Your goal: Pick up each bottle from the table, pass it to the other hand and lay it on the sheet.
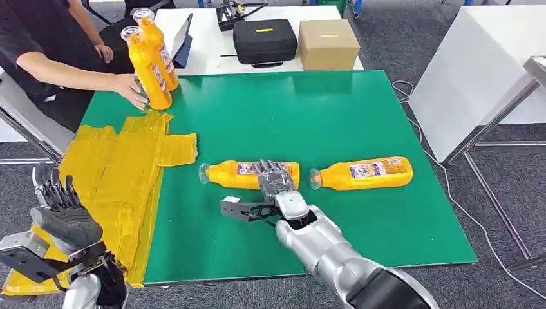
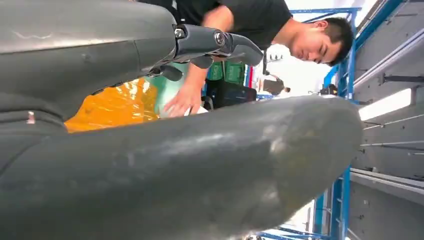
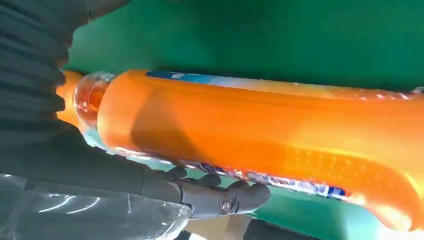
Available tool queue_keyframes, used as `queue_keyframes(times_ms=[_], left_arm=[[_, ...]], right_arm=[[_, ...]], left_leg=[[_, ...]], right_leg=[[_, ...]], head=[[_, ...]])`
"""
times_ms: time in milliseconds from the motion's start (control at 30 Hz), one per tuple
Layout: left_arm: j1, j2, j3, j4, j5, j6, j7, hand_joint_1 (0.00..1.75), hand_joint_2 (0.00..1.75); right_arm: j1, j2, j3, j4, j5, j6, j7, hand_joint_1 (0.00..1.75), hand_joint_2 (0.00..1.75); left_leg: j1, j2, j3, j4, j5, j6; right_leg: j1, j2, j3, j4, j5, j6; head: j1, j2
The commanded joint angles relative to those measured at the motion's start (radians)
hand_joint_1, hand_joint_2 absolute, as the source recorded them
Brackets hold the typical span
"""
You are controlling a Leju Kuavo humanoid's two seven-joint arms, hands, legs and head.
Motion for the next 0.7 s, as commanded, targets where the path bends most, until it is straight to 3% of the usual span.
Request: queue_keyframes(times_ms=[33,700], left_arm=[[-0.050,0.001,-0.012,0.098,0.009,0.006,0.008,0.00,0.00],[-0.023,0.002,-0.017,0.077,-0.003,0.002,0.022,0.00,0.00]], right_arm=[[-0.051,-0.009,0.060,0.168,0.102,-0.071,0.113,0.00,1.75],[0.042,-0.048,-0.087,-0.008,0.253,-0.080,0.158,0.00,1.75]], left_leg=[[0.001,-0.003,0.004,-0.002,0.000,-0.003],[0.000,-0.003,0.003,-0.001,0.000,-0.001]], right_leg=[[0.001,-0.004,0.005,-0.002,-0.001,0.000],[0.000,-0.003,0.004,-0.001,-0.001,0.000]], head=[[0.000,0.000],[0.000,0.000]])
